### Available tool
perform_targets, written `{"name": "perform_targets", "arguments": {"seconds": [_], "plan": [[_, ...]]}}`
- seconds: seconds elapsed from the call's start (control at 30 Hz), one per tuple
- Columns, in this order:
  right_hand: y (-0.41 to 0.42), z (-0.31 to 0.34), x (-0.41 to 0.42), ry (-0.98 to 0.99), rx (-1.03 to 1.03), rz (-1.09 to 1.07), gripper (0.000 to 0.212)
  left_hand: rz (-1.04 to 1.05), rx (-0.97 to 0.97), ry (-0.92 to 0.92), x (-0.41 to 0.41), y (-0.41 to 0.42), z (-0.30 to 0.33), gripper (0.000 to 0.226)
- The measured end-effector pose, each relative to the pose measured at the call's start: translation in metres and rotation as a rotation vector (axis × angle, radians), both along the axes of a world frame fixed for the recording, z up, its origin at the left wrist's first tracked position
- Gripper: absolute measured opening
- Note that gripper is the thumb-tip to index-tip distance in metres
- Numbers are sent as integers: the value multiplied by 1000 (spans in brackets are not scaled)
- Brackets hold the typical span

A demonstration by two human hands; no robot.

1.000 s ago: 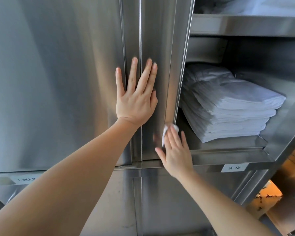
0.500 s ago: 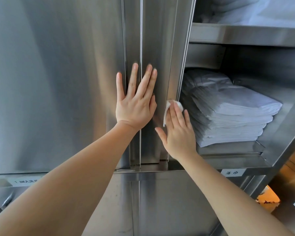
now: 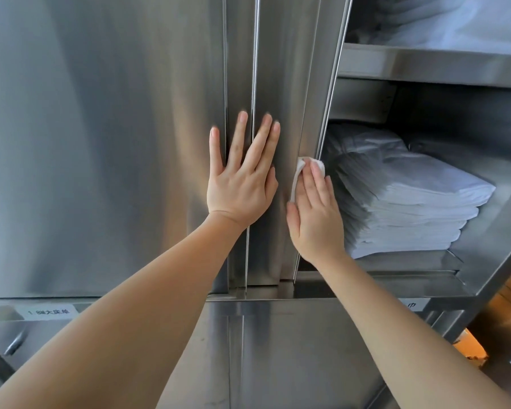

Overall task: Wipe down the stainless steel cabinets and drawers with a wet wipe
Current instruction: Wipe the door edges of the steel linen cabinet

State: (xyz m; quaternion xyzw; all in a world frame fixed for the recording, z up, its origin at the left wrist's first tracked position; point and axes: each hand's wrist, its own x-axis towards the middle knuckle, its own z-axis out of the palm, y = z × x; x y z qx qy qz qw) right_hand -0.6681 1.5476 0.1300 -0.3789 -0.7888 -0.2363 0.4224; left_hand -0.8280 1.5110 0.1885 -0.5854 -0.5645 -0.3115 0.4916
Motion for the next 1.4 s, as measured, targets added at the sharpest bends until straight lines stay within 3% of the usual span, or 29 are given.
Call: {"name": "perform_targets", "arguments": {"seconds": [0.17,0.37,0.57,0.77,0.93,1.07,1.2,1.3,1.4], "plan": [[-11,4,4,79,64,92,43,-11,7,-3,0,2,0,62],[2,83,-10,441,103,186,41,-16,14,-2,0,2,1,62],[-15,79,-18,666,81,196,38,-19,-7,-9,-1,2,1,62],[-1,148,-18,673,218,143,25,-23,-38,-11,-2,3,1,66],[-8,146,-12,530,269,123,20,-30,-46,-18,-2,1,2,67],[9,237,-8,465,369,82,16,-36,-42,-20,-2,3,1,69],[16,269,-10,549,247,112,23,-33,-41,-14,-3,3,-1,69],[2,246,-4,413,262,144,19,-37,-30,-20,-2,2,-1,68],[5,297,0,322,333,103,21,-25,-8,-12,-3,4,-3,68]]}}
